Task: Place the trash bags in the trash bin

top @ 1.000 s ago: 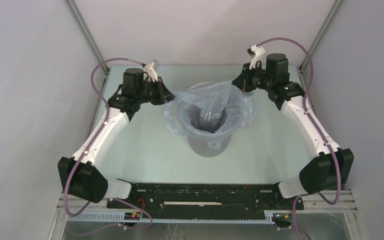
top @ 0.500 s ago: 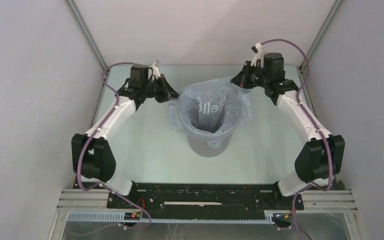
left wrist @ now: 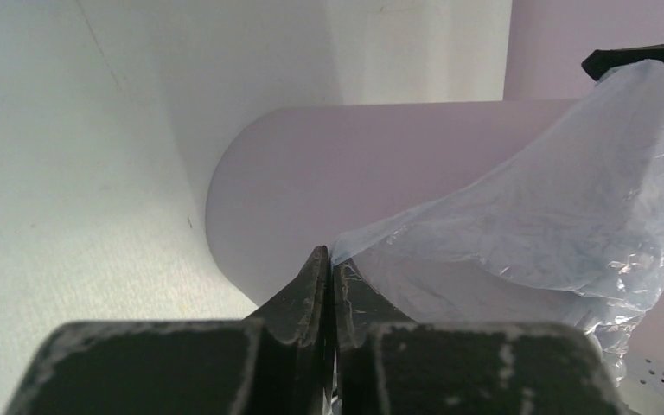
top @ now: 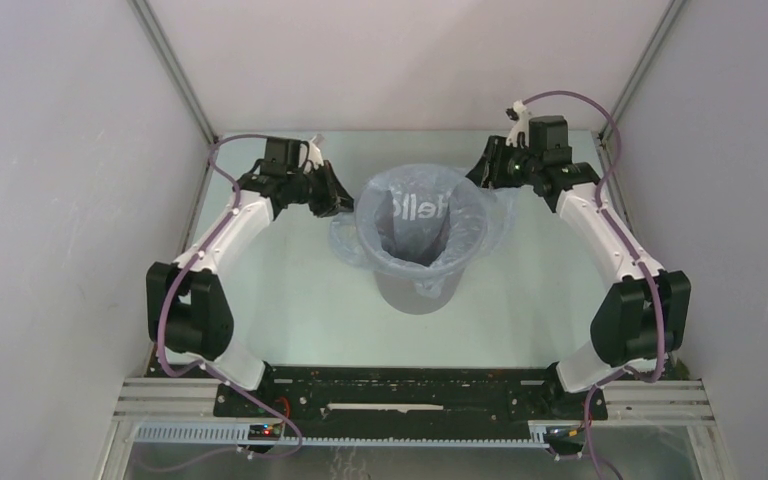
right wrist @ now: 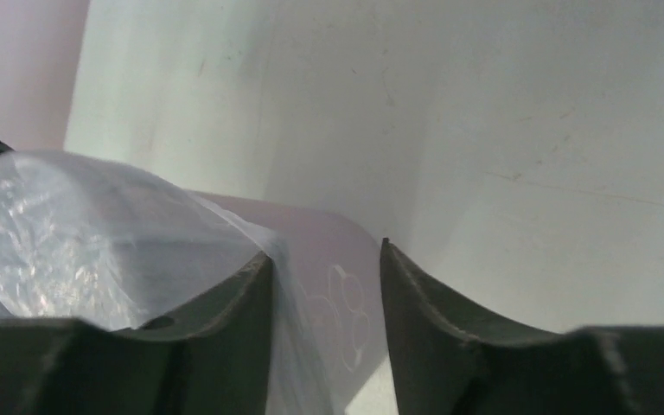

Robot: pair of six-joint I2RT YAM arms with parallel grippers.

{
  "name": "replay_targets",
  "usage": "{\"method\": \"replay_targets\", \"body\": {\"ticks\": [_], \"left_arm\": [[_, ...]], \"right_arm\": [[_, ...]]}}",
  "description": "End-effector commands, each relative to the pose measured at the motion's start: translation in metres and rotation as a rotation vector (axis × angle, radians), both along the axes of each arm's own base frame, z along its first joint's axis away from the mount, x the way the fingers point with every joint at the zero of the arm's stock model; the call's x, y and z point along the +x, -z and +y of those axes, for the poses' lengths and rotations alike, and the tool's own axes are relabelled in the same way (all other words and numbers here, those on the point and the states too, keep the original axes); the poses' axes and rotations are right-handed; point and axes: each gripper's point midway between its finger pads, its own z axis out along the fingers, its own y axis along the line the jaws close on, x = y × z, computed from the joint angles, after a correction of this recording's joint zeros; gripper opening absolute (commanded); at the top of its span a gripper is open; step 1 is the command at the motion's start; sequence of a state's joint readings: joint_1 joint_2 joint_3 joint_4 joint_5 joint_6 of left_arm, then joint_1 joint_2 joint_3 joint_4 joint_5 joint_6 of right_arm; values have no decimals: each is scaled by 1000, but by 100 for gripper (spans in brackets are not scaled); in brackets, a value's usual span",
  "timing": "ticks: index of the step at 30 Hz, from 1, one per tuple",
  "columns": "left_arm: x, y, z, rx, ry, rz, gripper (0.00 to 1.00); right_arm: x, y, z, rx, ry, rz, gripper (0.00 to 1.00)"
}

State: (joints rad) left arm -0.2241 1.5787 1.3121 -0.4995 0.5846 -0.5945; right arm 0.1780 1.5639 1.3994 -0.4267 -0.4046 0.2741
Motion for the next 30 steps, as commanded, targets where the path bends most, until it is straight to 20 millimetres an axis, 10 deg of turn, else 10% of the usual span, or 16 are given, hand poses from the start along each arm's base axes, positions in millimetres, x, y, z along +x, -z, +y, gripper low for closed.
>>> {"method": "replay_targets", "body": {"ticks": [1,11,22,30], "left_arm": [[-4,-24,3,30,53,-45,13],[-15,-68,20,79,-13,-163,64],[-50,-46,37,96,-73,-122,93],[-53,-13,42,129,-77,-63,85]], "right_arm": [[-25,-51,-6,12,4,-58,60],[-86,-107,-28,35,85,-116,100],[-103,-60,-50,23,188,-34,90],[-85,-38,-67,-20,297,-32,68]]}}
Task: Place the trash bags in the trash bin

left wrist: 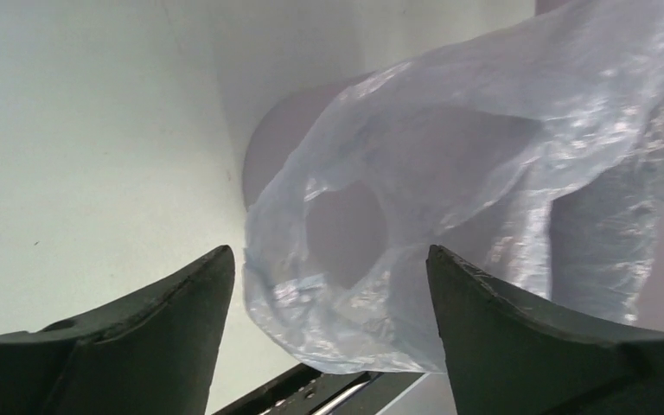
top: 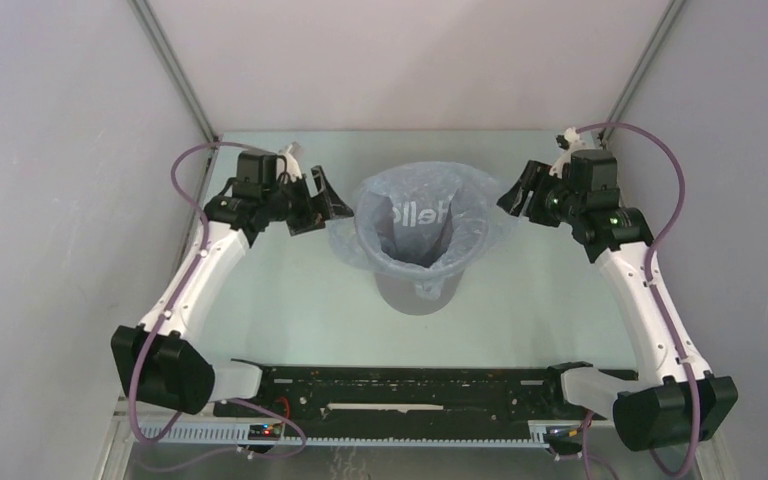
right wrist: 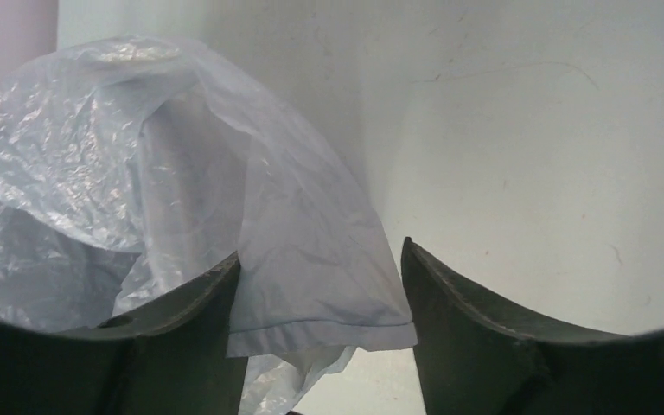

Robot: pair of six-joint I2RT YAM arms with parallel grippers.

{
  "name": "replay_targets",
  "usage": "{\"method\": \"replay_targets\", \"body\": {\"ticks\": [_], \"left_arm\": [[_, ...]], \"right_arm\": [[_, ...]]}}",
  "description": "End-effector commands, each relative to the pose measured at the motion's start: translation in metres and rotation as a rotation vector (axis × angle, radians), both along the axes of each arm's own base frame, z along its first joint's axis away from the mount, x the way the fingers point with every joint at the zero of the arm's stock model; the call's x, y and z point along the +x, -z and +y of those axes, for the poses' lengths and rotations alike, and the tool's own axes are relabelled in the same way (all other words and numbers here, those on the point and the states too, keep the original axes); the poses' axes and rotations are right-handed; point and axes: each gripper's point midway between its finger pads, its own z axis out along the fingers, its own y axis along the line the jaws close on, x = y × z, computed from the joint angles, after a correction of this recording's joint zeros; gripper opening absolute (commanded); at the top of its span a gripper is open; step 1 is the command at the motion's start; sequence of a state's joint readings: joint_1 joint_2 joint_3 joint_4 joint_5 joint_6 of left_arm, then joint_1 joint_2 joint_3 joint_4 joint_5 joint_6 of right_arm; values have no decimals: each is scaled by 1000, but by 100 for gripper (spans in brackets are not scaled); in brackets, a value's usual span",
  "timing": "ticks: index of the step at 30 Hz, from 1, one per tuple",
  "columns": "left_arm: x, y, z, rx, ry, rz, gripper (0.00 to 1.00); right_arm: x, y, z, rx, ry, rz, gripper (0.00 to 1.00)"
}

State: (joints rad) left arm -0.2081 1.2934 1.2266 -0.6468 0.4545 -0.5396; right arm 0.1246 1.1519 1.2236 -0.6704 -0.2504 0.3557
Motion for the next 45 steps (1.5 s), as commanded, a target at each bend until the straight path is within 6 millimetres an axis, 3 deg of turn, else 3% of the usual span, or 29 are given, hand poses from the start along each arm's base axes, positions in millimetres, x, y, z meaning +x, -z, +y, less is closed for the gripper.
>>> {"method": "replay_targets", "body": {"ticks": [1,2,9,15,24,36,42,45], "left_arm": [[-2,28,2,16,10,50,79],[0,32,0,9,14,58,70],[7,50,-4,-5,15,93,39],[13,75,-19,-84,33,163,22],[19,99,-23,-78,35,199,17],[2,143,-28,-35,59,292,14],[-8,158,-31,-16,81,331,13],[-11,152,-34,-27,92,320,14]], "right_arm": [[15,-5,-8,7,75,-64,64],[16,-1,-7,15,77,-62,59],[21,32,-3,51,99,13,24],[25,77,-11,22,146,67,15],[42,120,-2,13,94,152,14],[27,171,19,6,2,264,16],[25,179,27,-1,-42,280,22],[19,177,30,7,-62,290,32]]}}
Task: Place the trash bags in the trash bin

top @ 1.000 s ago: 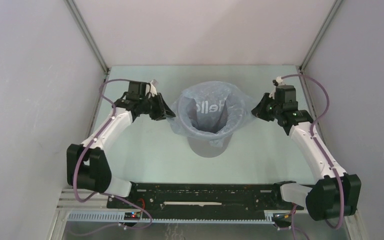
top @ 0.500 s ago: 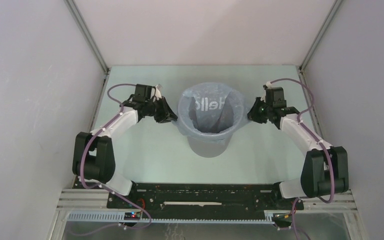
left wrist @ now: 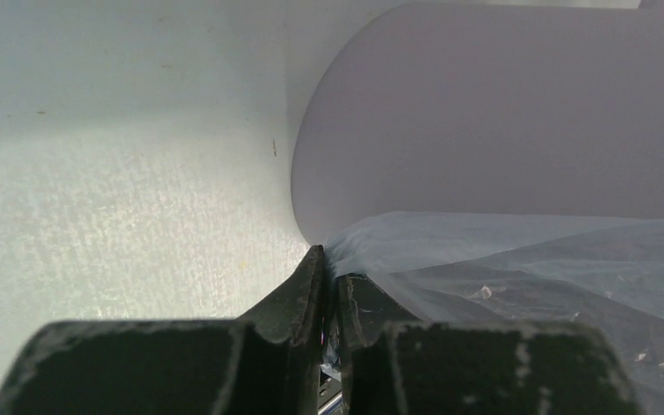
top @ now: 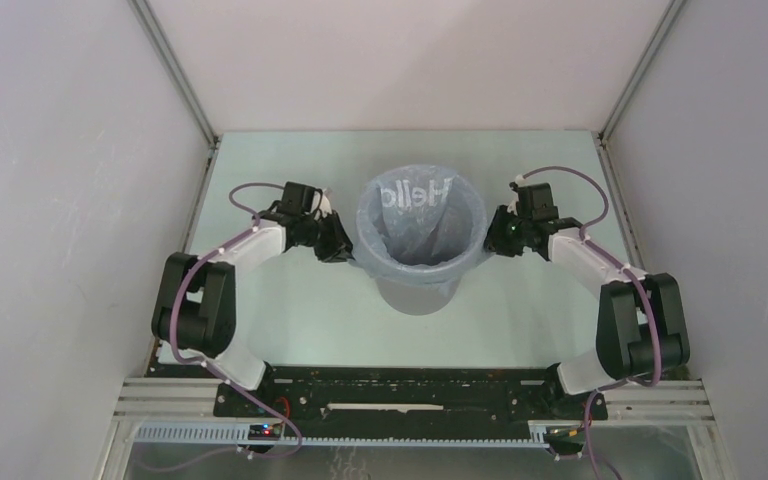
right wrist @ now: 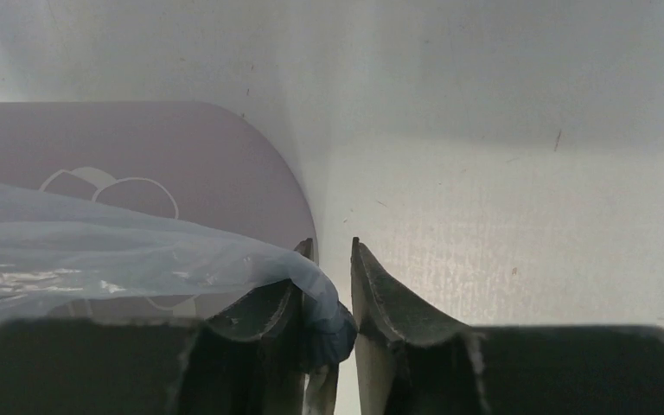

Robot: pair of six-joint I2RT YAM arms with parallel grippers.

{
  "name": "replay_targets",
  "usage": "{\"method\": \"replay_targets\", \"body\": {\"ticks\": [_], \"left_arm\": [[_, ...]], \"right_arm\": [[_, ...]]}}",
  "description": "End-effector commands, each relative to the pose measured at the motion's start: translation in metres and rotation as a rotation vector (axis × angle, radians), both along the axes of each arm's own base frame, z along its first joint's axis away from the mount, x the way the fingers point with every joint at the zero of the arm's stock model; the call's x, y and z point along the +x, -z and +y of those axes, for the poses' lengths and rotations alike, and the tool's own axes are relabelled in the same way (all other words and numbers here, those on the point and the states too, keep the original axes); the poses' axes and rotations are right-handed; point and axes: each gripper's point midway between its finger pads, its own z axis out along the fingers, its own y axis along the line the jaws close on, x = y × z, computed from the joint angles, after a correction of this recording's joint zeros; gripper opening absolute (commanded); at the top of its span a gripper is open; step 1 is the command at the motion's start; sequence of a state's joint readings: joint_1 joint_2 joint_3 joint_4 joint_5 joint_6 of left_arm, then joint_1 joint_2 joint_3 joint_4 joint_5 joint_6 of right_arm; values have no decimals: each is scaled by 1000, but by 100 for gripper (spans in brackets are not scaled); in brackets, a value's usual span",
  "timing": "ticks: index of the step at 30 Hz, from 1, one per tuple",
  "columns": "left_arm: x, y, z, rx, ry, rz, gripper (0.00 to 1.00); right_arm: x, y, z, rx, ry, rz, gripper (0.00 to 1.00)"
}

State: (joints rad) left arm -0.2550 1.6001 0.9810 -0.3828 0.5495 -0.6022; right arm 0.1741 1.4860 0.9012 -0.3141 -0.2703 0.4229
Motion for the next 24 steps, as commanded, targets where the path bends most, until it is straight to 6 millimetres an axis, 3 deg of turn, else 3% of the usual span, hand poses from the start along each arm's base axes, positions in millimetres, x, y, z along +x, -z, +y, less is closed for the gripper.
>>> {"method": "replay_targets", "body": {"ticks": [1,7,12,15,18,22,24], "left_arm": [[-6,-2,-4,-5,28,-20,15],[-11,-27,2,16,43,-76,32],[-18,-50,16,94,55,-134,48],[-22,-65,18,97,54,-157,61],[-26,-74,18,81,48,-168,69],[-33,-72,8,22,58,-143,71],[-36,-67,0,1,72,-131,68]], "right_arm": [[-1,-11,4,1,-47,-36,37],[-19,-78,-10,-13,-25,-137,67],[-48,-127,-25,-50,-28,-247,82],[-63,-145,-23,-10,-11,-274,85],[-71,-147,-10,65,11,-256,85],[-68,-152,4,131,40,-279,84],[-65,-163,-2,113,77,-317,84]]}}
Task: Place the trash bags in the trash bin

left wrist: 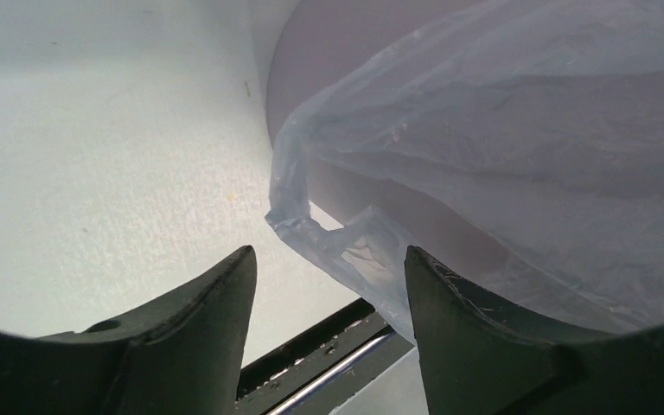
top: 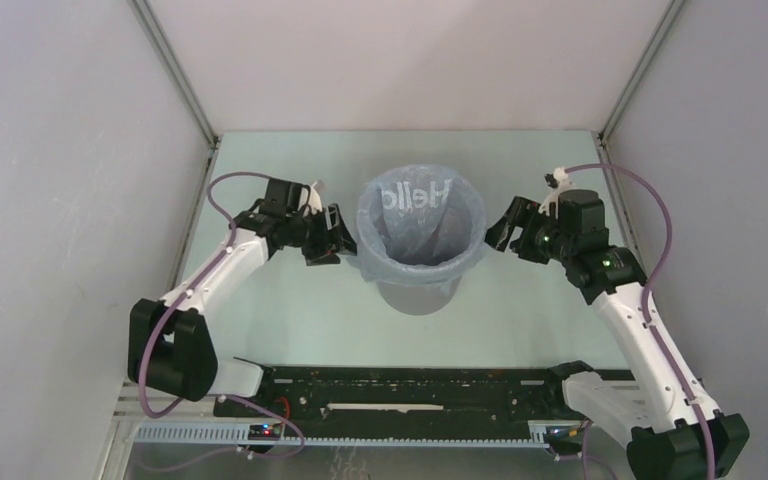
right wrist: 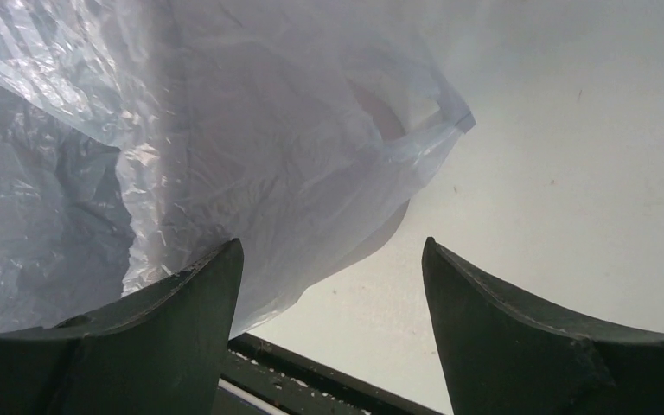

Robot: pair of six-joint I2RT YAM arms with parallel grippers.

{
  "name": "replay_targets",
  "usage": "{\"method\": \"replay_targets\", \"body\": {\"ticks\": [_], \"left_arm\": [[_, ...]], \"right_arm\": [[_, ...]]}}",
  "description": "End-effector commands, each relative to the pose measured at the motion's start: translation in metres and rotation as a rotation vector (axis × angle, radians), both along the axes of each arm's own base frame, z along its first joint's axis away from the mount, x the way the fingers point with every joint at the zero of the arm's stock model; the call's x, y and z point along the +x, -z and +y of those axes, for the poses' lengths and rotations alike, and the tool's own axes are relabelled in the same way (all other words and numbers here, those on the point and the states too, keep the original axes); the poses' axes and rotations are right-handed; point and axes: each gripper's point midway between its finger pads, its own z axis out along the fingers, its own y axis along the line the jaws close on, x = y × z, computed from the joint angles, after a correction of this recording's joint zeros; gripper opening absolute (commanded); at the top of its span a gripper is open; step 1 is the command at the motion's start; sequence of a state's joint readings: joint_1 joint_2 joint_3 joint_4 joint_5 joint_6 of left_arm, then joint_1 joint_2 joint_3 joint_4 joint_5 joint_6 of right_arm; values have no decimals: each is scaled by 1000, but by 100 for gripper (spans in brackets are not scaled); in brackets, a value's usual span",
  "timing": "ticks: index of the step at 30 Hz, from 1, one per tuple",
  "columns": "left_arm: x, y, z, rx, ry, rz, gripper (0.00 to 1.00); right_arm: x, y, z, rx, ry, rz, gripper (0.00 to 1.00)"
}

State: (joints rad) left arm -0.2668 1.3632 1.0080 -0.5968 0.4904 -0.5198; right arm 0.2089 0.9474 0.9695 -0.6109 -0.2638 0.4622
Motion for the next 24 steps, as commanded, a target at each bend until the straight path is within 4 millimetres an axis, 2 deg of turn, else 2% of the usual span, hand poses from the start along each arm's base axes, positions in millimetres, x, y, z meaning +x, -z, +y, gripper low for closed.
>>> {"method": "replay_targets", "body": {"ticks": [1,3,5,8,13,18,21,24], "left_arm": [[-7,-9,-21,-66,50,-13,67],[-12,-4,-33,-81,84,-1,61],[-15,4,-40,-84,105,25,57],[-16,11,-43,-91,105,32,53],[-13,20,-49,-102,114,54,45],[-15,29,-60,-98,139,65,43],[-17,32,-64,-83,158,64,42],[-17,33,-60,-53,156,46,42]], "right_arm": [[5,-21,-6,27,106,-42,84],[5,-27,-19,-15,154,-59,85],[3,-23,-20,-18,157,-45,85],[4,-10,-8,71,165,7,83],[19,5,18,283,182,35,74],[20,36,31,394,210,105,69],[17,63,34,379,214,158,68],[16,80,32,357,207,175,68]]}}
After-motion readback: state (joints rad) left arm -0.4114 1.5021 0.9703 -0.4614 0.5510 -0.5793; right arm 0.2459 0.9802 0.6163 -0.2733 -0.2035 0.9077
